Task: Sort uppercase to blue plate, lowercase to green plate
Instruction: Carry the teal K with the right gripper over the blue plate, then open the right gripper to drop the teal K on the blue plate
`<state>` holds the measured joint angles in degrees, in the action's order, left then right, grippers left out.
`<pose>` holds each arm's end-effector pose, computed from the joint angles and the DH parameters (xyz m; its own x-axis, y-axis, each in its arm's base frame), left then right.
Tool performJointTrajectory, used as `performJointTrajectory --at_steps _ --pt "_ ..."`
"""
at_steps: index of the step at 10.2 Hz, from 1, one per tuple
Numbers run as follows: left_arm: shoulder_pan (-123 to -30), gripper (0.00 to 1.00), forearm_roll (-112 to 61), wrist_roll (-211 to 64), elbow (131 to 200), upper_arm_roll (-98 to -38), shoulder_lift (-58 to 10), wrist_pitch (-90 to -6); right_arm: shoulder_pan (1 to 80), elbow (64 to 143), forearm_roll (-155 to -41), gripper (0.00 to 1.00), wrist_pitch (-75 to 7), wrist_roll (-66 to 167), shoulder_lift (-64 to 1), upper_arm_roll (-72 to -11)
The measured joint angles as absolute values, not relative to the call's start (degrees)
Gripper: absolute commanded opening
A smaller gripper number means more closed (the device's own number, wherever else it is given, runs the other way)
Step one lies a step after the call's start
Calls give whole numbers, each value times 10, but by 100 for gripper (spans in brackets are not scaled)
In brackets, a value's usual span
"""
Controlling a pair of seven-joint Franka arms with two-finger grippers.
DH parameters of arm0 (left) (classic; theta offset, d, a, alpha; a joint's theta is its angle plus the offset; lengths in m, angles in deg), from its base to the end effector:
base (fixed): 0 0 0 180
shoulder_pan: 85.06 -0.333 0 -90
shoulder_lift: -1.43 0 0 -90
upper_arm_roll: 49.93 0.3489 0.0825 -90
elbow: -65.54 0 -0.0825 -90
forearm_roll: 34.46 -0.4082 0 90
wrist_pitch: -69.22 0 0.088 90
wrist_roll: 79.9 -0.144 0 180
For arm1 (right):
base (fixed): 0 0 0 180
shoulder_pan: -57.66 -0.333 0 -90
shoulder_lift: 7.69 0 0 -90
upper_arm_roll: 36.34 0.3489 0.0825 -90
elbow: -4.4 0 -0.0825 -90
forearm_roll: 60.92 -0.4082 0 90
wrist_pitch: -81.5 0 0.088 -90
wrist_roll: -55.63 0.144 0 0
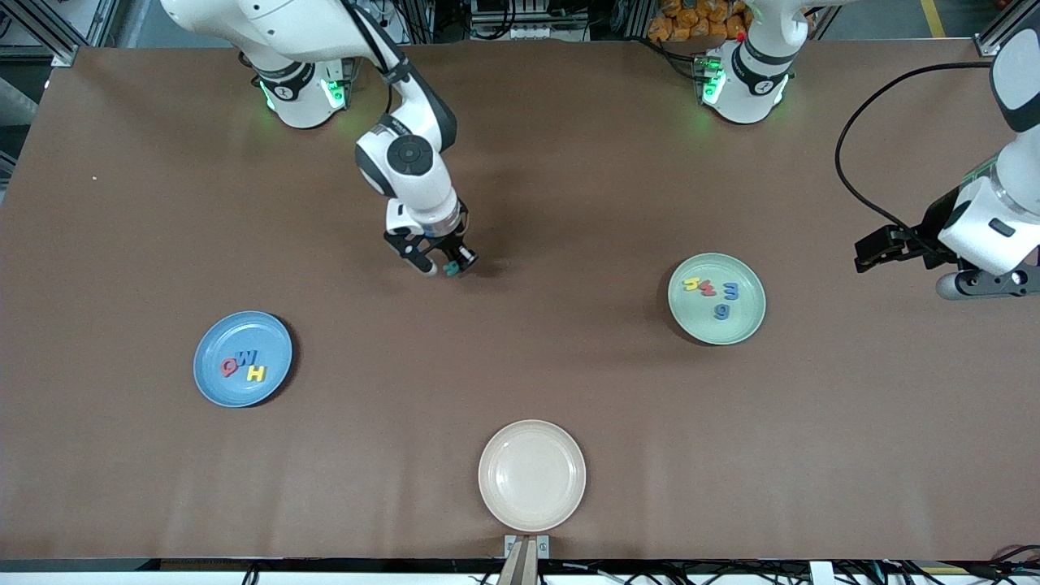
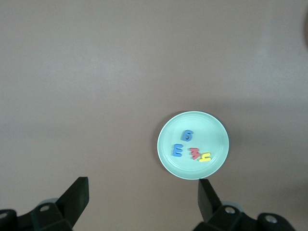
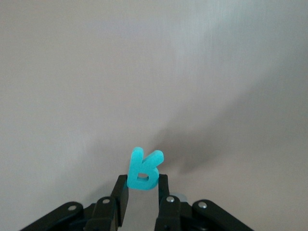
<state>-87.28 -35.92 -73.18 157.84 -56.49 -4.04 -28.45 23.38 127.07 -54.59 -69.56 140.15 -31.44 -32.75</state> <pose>0.6173 -0.0408 0.5552 0.9993 0.0386 0.0006 0.0386 -0.9992 -0.0144 0.4808 0.3754 0.1888 0.7460 -0.6645 0.0435 -0.6607 -0.7467 -0.0773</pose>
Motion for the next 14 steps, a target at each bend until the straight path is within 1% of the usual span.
performJointTrajectory --at_steps 2,3,4,7,8,11,12,13,14 --pt "-872 100 -359 -732 1579 -565 -40 -284 267 1220 -541 0 -617 1328 -312 -338" --pt "-872 100 -359 -732 1579 -564 -40 -284 284 1202 -541 0 -591 1281 -310 -347" --pt "-872 100 -359 -732 1580 -564 -40 -284 296 1193 -540 0 -583 1227 -309 -365" --pt "-871 100 -359 -732 1580 -563 -40 -284 318 1180 -539 0 -582 1027 -309 -451" --pt "-871 100 -359 -732 1580 -563 -40 -284 331 1174 -539 0 -582 963 -309 -471" --pt "-870 100 -359 -732 1581 -563 -40 -284 381 1166 -539 0 -580 818 -309 -502" --pt "-869 100 -359 -732 1582 -562 -40 -284 400 1166 -539 4 -579 790 -310 -503" --pt "-869 100 -359 -732 1582 -562 -40 -284 416 1166 -539 86 -578 771 -311 -504" --pt "-869 100 -359 -732 1582 -562 -40 -284 423 1166 -539 100 -576 764 -314 -504"
